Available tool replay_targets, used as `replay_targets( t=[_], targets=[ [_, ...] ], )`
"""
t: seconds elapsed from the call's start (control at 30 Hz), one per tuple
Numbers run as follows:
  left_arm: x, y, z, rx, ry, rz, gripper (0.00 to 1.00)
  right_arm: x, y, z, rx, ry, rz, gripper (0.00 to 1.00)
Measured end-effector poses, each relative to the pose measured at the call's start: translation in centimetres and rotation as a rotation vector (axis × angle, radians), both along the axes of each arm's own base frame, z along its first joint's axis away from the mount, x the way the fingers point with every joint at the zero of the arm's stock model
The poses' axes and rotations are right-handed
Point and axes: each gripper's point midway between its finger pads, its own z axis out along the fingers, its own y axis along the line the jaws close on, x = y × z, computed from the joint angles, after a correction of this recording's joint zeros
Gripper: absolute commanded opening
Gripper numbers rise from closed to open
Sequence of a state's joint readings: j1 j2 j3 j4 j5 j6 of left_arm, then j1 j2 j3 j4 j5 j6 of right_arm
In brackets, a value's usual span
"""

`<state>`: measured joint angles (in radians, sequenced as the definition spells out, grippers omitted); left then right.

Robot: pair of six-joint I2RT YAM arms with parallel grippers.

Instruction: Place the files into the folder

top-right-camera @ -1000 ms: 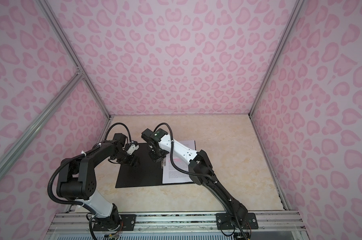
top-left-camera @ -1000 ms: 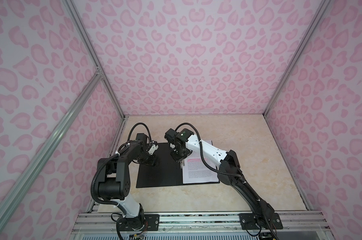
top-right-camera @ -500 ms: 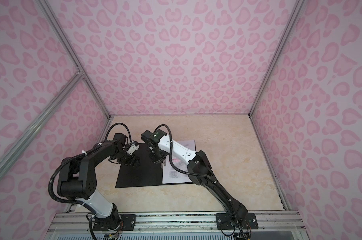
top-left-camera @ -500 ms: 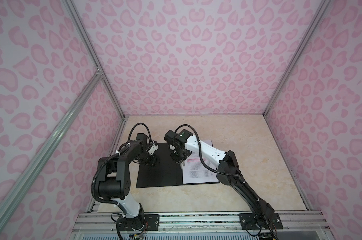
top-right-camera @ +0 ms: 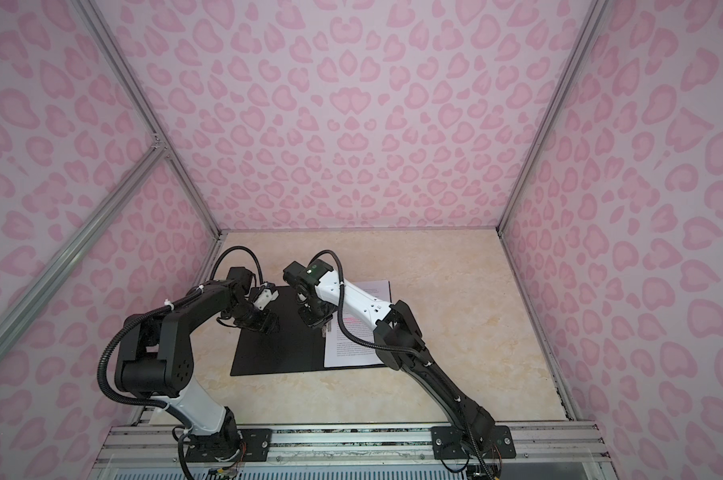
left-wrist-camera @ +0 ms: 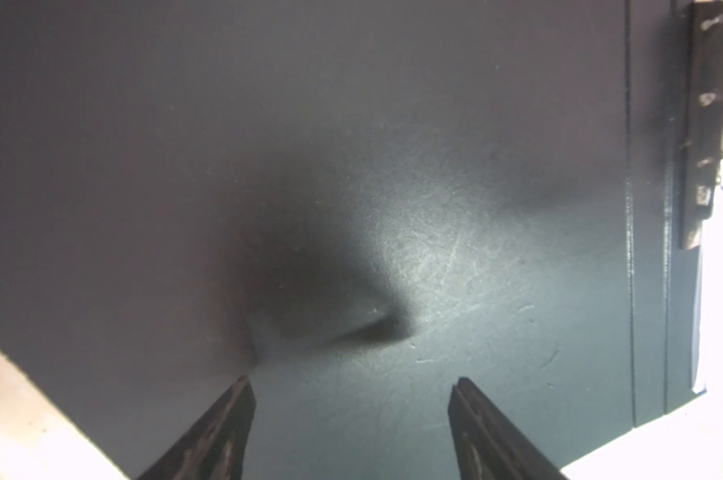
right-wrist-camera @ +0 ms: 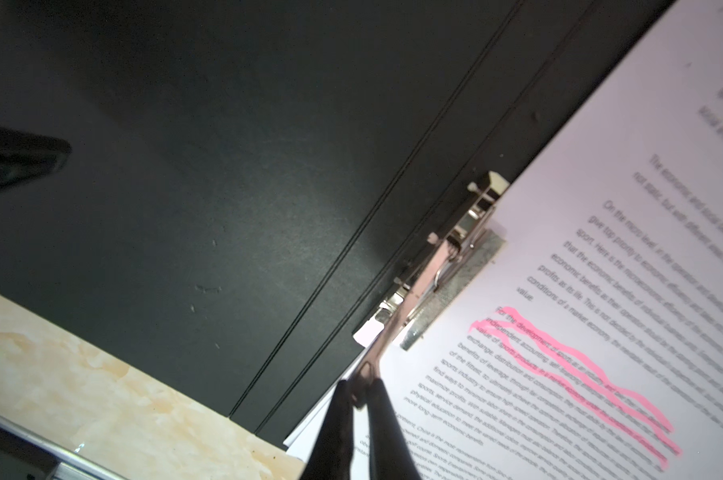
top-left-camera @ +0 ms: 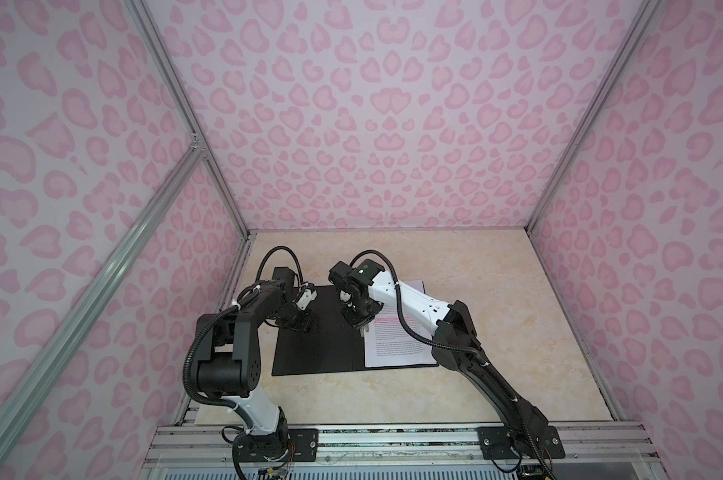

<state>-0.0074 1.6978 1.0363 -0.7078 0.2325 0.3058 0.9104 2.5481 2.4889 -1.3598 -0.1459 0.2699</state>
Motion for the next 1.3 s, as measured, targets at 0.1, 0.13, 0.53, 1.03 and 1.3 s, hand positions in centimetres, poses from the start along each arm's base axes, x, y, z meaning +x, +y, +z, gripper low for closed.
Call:
replay_targets(
  t=[0.1,0.13,0.53,1.03,1.3],
  targets=[
    [0.0,0.0,-0.1,0.000,0.002,-0.001,0.78,-0.1,-0.1,-0.2,-0.005,0.009,0.001,0.11],
    [0.0,0.0,-0.1,-0.001,0.002,-0.001,0.78,-0.2,-0.1,-0.3,-0.008,0.011,0.001,0.11],
    [0.0,-0.1,-0.1,-0.006,0.004,-0.002,0.78,-0.4,-0.3,-0.9,-0.025,0.026,0.004,0.10],
    [0.0,-0.1,-0.1,-0.007,0.004,-0.002,0.77,-0.3,-0.6,-2.4,-0.053,0.035,0.008,0.10],
    [0.0,-0.1,-0.1,-0.008,0.003,-0.003,0.77,-0.1,-0.5,-2.6,-0.056,0.033,0.009,0.09]
  ],
)
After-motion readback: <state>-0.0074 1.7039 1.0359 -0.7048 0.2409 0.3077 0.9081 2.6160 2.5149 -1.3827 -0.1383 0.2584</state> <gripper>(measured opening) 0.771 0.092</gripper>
